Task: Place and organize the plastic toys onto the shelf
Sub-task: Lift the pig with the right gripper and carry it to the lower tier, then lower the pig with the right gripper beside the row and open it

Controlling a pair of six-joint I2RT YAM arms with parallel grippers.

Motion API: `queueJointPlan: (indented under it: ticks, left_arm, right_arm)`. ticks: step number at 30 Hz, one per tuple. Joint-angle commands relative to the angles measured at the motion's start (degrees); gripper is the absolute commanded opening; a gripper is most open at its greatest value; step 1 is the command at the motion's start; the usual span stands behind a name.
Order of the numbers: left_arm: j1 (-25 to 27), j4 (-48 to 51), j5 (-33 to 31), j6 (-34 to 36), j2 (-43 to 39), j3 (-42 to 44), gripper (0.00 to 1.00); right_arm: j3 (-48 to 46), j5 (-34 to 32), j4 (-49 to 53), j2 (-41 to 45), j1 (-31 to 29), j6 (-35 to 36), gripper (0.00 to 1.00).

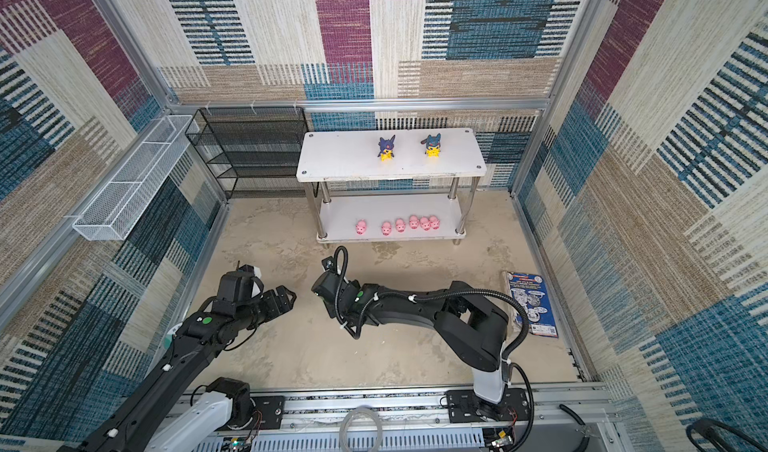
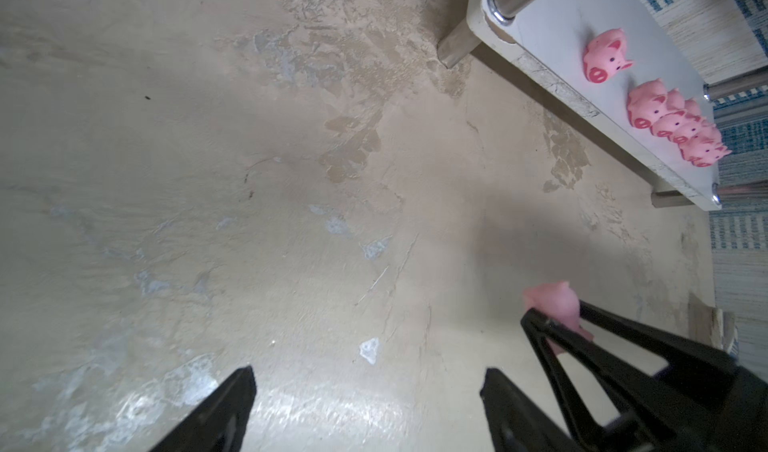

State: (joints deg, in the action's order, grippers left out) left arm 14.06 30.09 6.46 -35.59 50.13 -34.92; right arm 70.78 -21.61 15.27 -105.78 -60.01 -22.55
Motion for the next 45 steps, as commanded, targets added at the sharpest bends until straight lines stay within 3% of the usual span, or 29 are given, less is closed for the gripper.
queueJointPlan:
  ticks: [1, 11, 20, 31, 45]
  left_arm:
    - [1.9, -3.4, 0.4, 2.6, 2.3, -2.1, 0.90]
    - [8.7, -5.9, 1.3, 7.5, 13.8, -10.6, 0.88]
    - [11.2, -5.6, 4.6, 10.4, 16.8, -14.6, 0.88]
    - [11.6, -4.5, 3.3, 10.6, 18.3, -17.1, 0.88]
    - [11.6, -4.5, 2.9, 10.5, 20.0, -17.6, 0.88]
  right_arm:
    - [1.1, -0.7, -0.8, 0.7, 3.0, 3.2, 0.33]
    - [7.0, 2.9, -3.4, -3.2, 15.4, 8.9, 0.32]
    - [18.7, 4.5, -1.9, -11.9, 22.4, 11.7, 0.32]
    - [25.4, 6.6, -0.2, -16.8, 25.9, 12.2, 0.33]
    - [25.7, 8.5, 0.2, -18.8, 26.9, 11.5, 0.35]
